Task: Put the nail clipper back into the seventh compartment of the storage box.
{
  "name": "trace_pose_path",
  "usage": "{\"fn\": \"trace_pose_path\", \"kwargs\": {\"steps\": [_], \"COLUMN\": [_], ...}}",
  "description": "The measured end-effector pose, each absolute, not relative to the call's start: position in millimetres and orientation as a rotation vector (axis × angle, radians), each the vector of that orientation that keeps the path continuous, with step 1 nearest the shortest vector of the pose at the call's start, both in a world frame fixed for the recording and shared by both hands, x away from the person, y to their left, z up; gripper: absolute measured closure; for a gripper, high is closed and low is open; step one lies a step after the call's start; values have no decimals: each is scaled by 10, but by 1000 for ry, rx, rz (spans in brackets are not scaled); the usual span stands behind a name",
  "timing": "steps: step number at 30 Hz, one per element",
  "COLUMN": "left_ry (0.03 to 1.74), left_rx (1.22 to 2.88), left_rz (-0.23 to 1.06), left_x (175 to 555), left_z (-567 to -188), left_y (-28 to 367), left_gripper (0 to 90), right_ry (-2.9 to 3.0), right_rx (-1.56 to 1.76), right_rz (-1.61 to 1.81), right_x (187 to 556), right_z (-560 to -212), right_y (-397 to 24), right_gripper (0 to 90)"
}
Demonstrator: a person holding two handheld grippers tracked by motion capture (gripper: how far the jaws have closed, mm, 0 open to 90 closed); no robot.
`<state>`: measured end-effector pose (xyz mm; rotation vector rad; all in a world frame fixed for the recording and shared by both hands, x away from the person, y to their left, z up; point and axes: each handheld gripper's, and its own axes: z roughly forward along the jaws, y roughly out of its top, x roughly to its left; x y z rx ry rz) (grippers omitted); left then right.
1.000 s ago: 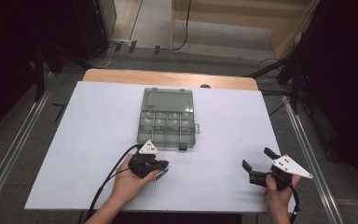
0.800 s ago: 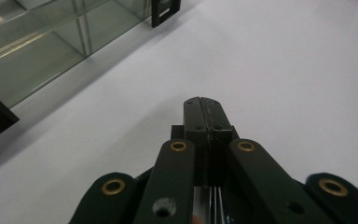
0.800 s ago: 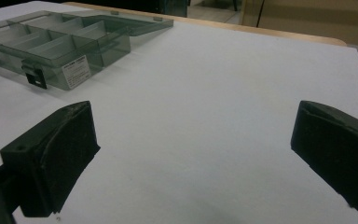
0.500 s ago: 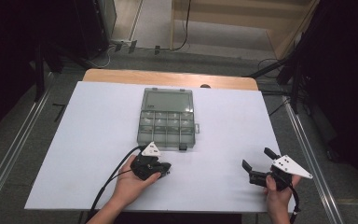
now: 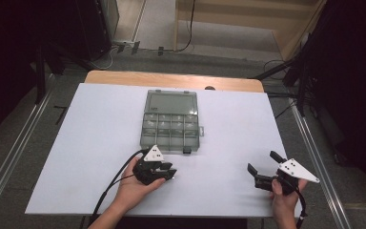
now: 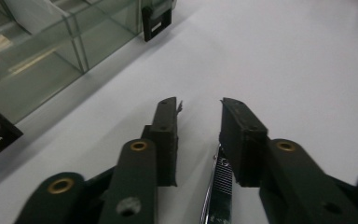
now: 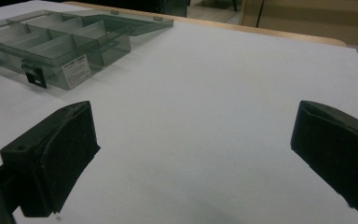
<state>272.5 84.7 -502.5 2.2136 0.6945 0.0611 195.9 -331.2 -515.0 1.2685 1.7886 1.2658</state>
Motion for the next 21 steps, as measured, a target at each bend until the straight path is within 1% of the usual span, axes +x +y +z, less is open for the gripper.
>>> {"fn": "trace_pose_path", "kwargs": {"steps": [1, 3, 4, 5, 6, 7, 8, 9, 10, 11, 12, 13, 14, 17, 21], "left_ry": [698, 711, 713, 719, 721, 717, 718, 718, 721, 723, 721, 715, 713, 700, 674], "left_rx": [2205, 2196, 2186, 2176, 2173, 2174, 2171, 2171, 2167, 2171, 2175, 2187, 2196, 2198, 2241], "left_rz": [62, 67, 65, 69, 73, 72, 71, 71, 66, 58, 52, 48, 55, 73, 73], "left_x": [2723, 2715, 2711, 2705, 2700, 2696, 2688, 2688, 2683, 2679, 2675, 2668, 2658, 2618, 2574], "left_z": [-5018, -4990, -4976, -4961, -4949, -4933, -4907, -4907, -4897, -4885, -4881, -4877, -4869, -4847, -4847], "left_y": [853, 876, 888, 898, 903, 912, 937, 937, 948, 959, 963, 966, 971, 990, 999], "left_gripper": [590, 492, 474, 387, 387, 356, 276, 247, 247, 114, 114, 79, 0, 0, 0], "right_ry": [1788, 1789, 1789, 1789, 1789, 1789, 1789, 1789, 1789, 1790, 1790, 1790, 1790, 1790, 1790], "right_rx": [1267, 1268, 1268, 1267, 1267, 1268, 1266, 1266, 1267, 1266, 1266, 1264, 1264, 1270, 1269], "right_rz": [1265, 1266, 1266, 1266, 1266, 1265, 1266, 1266, 1264, 1261, 1261, 1261, 1260, 1259, 1259], "right_x": [1959, 1959, 1959, 1960, 1960, 1959, 1959, 1959, 1959, 1959, 1959, 1961, 1961, 1959, 1960], "right_z": [-5150, -5150, -5150, -5150, -5150, -5150, -5150, -5150, -5150, -5150, -5150, -5150, -5150, -5150, -5150], "right_y": [-3312, -3312, -3311, -3311, -3311, -3310, -3310, -3310, -3309, -3306, -3306, -3305, -3304, -3301, -3302], "right_gripper": [8, 8, 8, 8, 8, 7, 7, 7, 8, 7, 7, 8, 8, 8, 7]}}
